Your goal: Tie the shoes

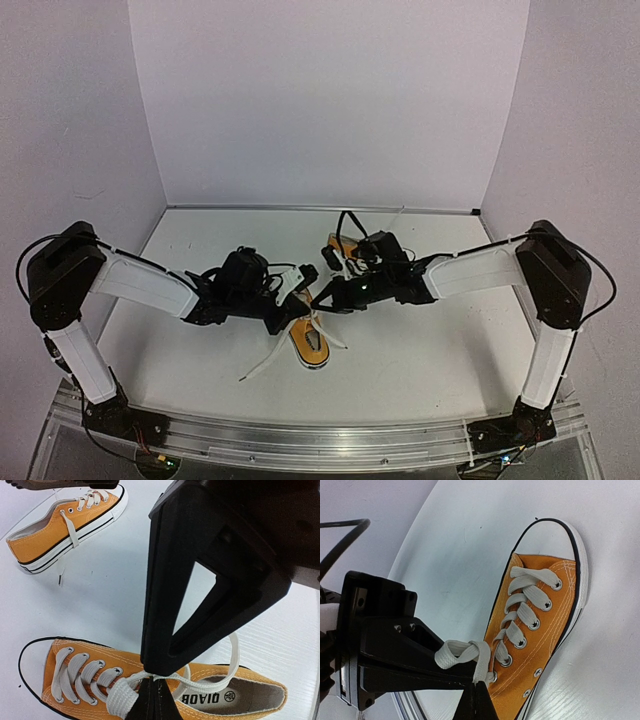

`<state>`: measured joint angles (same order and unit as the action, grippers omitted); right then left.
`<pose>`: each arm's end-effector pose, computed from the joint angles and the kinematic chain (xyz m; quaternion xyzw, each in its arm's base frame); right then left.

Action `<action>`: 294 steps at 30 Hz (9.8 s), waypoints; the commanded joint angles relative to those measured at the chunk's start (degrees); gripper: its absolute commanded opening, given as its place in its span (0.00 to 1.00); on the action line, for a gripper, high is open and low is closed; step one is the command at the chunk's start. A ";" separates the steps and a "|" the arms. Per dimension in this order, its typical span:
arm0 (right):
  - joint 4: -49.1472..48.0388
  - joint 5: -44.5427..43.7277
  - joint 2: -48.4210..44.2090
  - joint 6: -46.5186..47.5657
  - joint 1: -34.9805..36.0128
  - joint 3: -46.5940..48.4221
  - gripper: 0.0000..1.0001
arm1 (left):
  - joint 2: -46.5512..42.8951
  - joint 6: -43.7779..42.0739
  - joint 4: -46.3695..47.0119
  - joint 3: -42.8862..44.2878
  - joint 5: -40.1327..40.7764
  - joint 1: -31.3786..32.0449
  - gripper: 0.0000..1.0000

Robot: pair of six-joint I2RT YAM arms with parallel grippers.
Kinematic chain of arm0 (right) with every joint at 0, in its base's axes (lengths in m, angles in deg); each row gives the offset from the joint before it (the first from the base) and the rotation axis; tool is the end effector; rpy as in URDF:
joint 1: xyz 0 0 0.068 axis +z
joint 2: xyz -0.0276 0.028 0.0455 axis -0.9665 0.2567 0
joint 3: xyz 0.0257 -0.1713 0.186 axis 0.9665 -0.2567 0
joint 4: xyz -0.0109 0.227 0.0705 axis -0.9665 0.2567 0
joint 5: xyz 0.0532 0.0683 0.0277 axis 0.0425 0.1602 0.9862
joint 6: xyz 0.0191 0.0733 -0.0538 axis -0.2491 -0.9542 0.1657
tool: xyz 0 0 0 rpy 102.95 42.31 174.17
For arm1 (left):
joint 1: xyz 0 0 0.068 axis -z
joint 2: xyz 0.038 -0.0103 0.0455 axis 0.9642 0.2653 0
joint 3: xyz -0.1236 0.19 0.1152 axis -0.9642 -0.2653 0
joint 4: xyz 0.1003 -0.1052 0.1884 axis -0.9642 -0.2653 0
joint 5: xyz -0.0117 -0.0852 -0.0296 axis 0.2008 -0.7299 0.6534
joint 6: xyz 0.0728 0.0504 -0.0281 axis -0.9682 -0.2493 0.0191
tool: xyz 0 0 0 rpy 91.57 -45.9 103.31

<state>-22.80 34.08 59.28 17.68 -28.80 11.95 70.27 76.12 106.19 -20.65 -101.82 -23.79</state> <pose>0.2531 0.3333 0.1536 -0.2622 0.8140 0.4805 0.1945 0.2194 -0.2995 0.1379 0.4945 0.7261 -0.2563 0.4033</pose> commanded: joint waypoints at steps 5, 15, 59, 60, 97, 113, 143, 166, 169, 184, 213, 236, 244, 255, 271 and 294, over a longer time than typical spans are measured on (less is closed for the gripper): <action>-8.13 -1.35 -2.68 -2.90 0.38 -2.37 0.00 | 1.53 4.32 2.28 0.42 -2.31 -0.11 0.00; -10.63 1.05 -2.10 -2.35 0.44 -3.72 0.00 | 3.44 10.06 2.29 1.46 -3.64 -1.86 0.00; -6.24 7.72 1.99 -5.16 -6.74 -2.16 0.34 | 4.76 10.68 3.92 0.66 -4.12 -2.66 0.00; -6.60 8.10 2.30 -5.49 -6.69 -1.92 0.34 | 4.76 10.68 3.87 0.69 -4.11 -2.66 0.00; -12.78 13.16 6.98 -10.57 -3.66 -0.04 0.31 | 4.57 8.53 4.21 0.41 -4.58 -2.59 0.00; -12.71 13.07 7.92 -10.29 -3.25 -0.19 0.00 | 2.92 8.05 2.33 0.56 -4.64 -2.49 0.02; -12.71 11.39 6.57 -9.91 -3.26 -0.82 0.00 | -9.03 11.65 -9.65 1.76 1.26 -3.63 0.46; -12.33 10.61 5.26 -8.93 -3.39 -2.43 0.00 | -4.20 16.21 -3.95 2.26 0.28 -6.19 0.10; -11.94 10.03 4.83 -8.58 -3.92 -3.01 0.00 | -6.23 16.31 -3.72 0.35 0.19 -6.67 0.06; -8.78 7.98 2.12 -5.63 -6.67 -5.43 0.00 | -10.84 15.32 -1.17 -4.97 -2.20 -7.00 0.00; -1.90 15.75 13.82 -1.11 -0.92 14.79 0.00 | -3.66 -1.25 -7.71 3.60 -10.93 1.29 0.04; 1.39 16.27 4.52 0.74 -4.45 10.04 0.52 | -7.80 -0.05 -15.03 5.96 -9.72 2.61 0.49; 4.87 15.12 -0.32 3.44 -6.40 5.71 0.65 | -12.74 5.32 -11.14 2.49 -13.32 -2.42 0.59; 6.01 14.70 -4.68 4.62 -6.41 0.60 0.61 | -14.96 8.18 -10.33 -1.87 -14.14 -7.85 0.55; 6.01 9.55 -5.24 5.21 -0.66 0.39 0.52 | -9.40 13.84 -3.94 -1.68 -11.52 -8.46 0.40; 19.31 -6.56 2.33 10.13 6.92 16.47 0.50 | -3.91 22.20 -3.30 1.57 -7.31 -13.03 0.50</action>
<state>-7.53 31.37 60.07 25.51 -23.09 25.41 65.99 97.60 100.79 -21.44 -110.25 -36.57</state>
